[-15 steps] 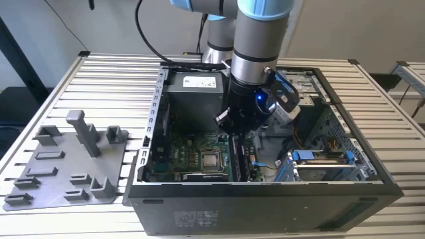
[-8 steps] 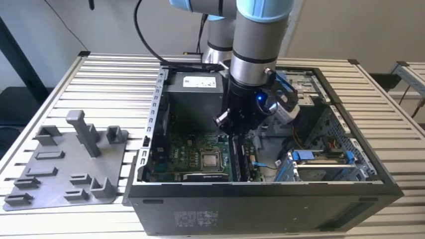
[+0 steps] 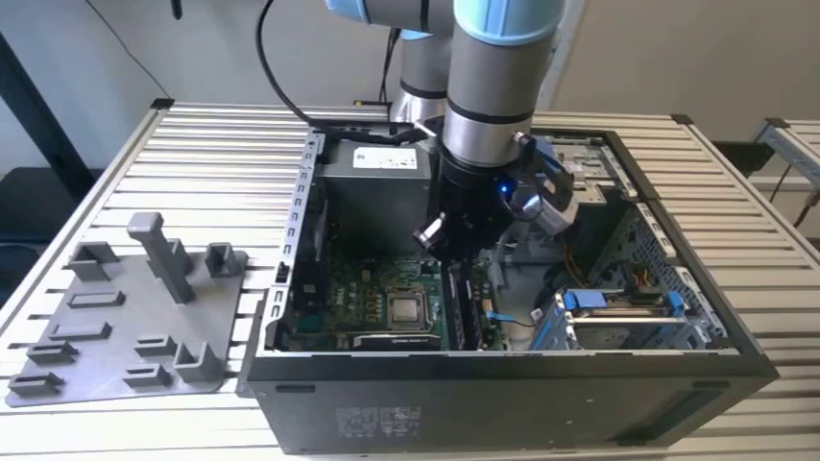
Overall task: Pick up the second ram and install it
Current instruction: 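Press down the second ram until it locks into place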
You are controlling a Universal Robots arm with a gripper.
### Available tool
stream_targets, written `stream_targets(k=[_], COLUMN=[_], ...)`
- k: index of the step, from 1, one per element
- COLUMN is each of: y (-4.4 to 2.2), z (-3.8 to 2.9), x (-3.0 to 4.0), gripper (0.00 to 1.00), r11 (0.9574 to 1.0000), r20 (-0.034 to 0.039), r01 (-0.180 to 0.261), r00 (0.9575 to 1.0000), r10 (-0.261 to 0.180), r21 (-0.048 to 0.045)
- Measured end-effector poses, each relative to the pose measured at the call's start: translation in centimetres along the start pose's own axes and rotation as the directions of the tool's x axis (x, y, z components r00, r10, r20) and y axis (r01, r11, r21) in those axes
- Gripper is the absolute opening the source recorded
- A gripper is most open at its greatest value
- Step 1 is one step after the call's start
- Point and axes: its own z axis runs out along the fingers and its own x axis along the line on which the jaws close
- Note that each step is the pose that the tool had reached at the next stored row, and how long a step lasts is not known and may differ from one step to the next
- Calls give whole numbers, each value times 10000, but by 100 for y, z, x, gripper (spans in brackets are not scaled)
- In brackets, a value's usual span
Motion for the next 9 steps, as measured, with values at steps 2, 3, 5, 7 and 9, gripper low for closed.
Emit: stream_targets(k=[2,3,5,7,9], y=[1,2,2,3,4], z=[2,4,4,5,7], x=[1,2,3,4,6], gripper=[11,11,11,11,11], r11=[9995,9988,9966,9930,9880], r20=[21,32,52,75,97], r01=[329,491,828,1183,1542], r00=[9995,9988,9966,9929,9880], r10=[-329,-491,-828,-1183,-1542], r21=[2,2,6,10,15])
